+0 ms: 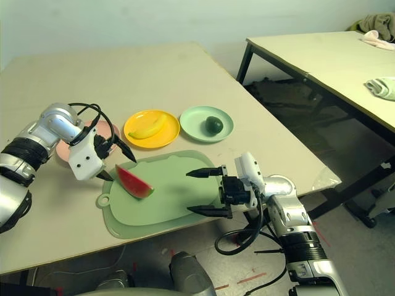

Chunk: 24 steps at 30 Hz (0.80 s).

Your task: Place the fruits into color-matched plates.

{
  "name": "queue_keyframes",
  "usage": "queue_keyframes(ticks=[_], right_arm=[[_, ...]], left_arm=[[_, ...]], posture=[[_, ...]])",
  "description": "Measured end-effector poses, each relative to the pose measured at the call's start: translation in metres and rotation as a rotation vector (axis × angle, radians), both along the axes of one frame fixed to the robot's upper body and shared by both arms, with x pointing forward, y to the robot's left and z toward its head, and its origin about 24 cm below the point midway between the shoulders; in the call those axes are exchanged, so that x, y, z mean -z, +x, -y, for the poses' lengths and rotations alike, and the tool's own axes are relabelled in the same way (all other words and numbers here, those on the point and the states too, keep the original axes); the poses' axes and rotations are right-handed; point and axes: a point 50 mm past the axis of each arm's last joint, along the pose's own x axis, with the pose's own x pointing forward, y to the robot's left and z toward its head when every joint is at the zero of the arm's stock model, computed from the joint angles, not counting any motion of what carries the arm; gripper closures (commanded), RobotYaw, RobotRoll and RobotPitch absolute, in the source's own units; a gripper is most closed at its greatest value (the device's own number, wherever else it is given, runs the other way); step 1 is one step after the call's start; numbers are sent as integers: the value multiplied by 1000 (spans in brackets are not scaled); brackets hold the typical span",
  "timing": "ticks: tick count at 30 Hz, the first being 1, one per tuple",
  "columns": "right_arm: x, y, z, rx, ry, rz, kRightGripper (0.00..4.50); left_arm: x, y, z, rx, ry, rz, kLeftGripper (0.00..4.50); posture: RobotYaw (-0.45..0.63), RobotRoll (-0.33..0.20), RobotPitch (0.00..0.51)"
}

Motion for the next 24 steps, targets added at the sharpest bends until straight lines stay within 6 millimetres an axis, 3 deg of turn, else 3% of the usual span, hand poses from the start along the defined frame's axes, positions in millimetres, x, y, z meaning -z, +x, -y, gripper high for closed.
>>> queue_keyframes(ticks=[13,24], right_arm=[[0,-2,-2,-3,3,3,0],[0,-3,-3,1,4,8,0]], left_arm=[[24,-5,11,-52,77,-114,41],[34,-4,34,-64,143,-107,41]], posture=[[-340,0,0],[-346,0,0]])
